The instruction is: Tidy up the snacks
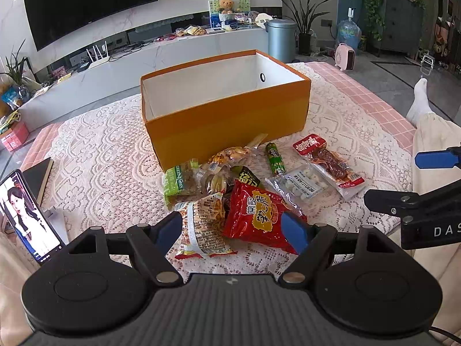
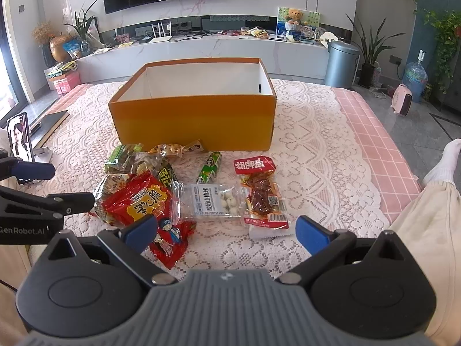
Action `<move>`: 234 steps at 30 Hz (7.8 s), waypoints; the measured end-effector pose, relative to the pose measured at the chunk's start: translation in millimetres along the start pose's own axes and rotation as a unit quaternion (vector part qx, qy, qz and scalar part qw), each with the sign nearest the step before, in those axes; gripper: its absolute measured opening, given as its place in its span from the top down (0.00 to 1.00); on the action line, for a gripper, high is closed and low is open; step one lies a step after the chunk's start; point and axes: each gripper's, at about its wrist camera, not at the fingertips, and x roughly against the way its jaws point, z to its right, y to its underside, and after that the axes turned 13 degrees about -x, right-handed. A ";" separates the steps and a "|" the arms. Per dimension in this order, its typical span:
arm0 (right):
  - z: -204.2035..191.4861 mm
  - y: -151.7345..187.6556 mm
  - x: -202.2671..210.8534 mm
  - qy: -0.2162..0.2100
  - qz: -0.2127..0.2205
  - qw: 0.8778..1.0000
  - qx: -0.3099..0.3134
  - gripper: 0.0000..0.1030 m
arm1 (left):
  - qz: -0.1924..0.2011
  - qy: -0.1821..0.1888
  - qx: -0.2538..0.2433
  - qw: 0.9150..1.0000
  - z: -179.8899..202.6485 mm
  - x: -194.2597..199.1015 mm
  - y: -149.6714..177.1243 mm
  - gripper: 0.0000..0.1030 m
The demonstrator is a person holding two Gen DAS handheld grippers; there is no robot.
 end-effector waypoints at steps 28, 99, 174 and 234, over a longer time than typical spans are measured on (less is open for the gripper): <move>0.2 1.1 -4.3 0.009 -0.009 1.000 -0.004 0.04 | 0.015 0.000 0.015 1.000 -2.4 2.9 -1.0 0.11; 29.9 -16.9 -88.2 0.036 -0.026 0.999 0.015 0.34 | -0.126 0.120 0.094 0.980 -22.6 -98.3 -5.8 0.35; 46.1 -29.1 -170.7 0.028 -0.044 0.999 -0.008 0.41 | 0.026 0.071 0.175 0.982 -56.1 -74.5 -33.6 0.76; -0.8 -99.0 -71.4 -0.061 0.037 0.997 -0.005 0.88 | 0.121 0.056 0.164 0.977 -82.9 -19.7 -58.7 0.76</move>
